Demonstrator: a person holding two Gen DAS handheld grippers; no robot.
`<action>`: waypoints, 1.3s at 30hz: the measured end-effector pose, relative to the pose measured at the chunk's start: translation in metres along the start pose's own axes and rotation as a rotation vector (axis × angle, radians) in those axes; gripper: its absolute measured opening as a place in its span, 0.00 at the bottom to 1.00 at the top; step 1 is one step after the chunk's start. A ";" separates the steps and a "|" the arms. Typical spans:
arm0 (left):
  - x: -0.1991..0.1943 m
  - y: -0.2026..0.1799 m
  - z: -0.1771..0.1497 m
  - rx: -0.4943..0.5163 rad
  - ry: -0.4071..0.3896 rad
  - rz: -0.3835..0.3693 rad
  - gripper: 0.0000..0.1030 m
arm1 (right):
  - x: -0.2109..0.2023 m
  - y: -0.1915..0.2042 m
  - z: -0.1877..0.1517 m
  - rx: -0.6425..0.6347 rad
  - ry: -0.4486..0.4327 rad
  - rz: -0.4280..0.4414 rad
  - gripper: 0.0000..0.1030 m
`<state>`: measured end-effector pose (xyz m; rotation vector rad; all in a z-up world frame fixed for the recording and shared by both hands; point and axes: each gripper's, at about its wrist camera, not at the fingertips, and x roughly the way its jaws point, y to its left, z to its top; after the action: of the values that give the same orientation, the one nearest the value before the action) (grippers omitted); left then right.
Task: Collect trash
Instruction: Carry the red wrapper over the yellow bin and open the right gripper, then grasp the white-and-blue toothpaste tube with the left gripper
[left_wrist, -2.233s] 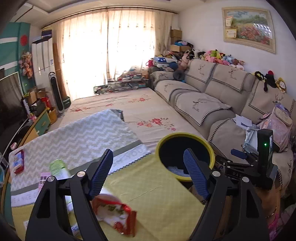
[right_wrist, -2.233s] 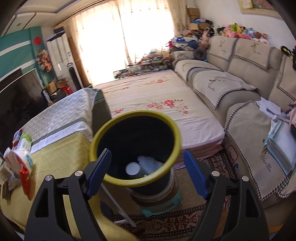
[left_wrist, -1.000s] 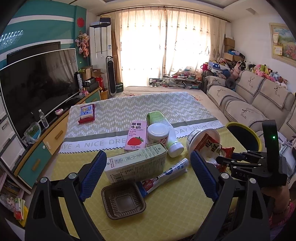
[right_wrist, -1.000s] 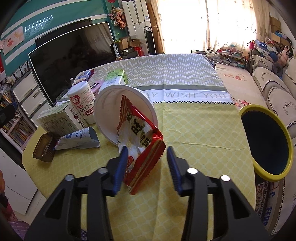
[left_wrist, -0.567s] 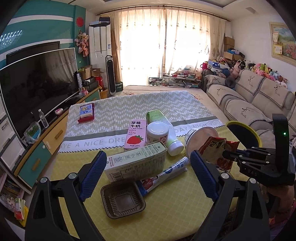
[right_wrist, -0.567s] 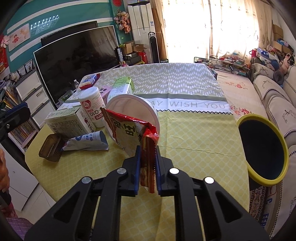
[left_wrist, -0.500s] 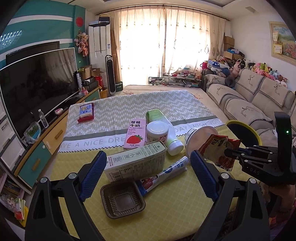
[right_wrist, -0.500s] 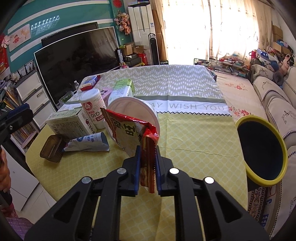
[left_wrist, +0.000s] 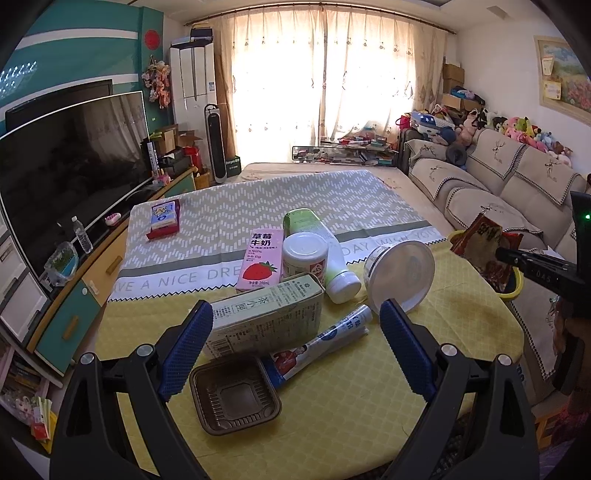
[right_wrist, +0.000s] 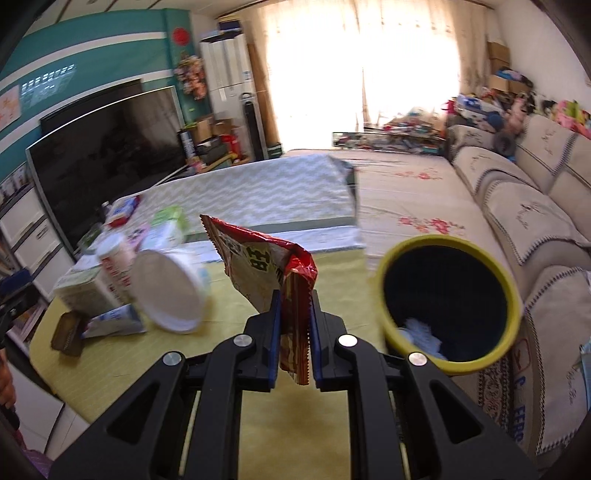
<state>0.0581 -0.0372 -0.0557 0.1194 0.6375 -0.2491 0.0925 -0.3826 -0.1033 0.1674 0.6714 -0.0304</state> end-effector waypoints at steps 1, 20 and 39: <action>0.001 -0.001 0.000 0.001 0.003 0.000 0.88 | 0.000 -0.011 0.002 0.018 -0.004 -0.028 0.12; 0.027 -0.018 0.001 0.039 0.062 -0.002 0.88 | 0.070 -0.136 0.006 0.154 0.082 -0.296 0.17; 0.033 0.001 -0.003 0.006 0.070 0.048 0.88 | 0.046 -0.111 -0.007 0.164 0.032 -0.251 0.45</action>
<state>0.0817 -0.0422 -0.0782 0.1497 0.7031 -0.2015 0.1152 -0.4900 -0.1537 0.2408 0.7193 -0.3252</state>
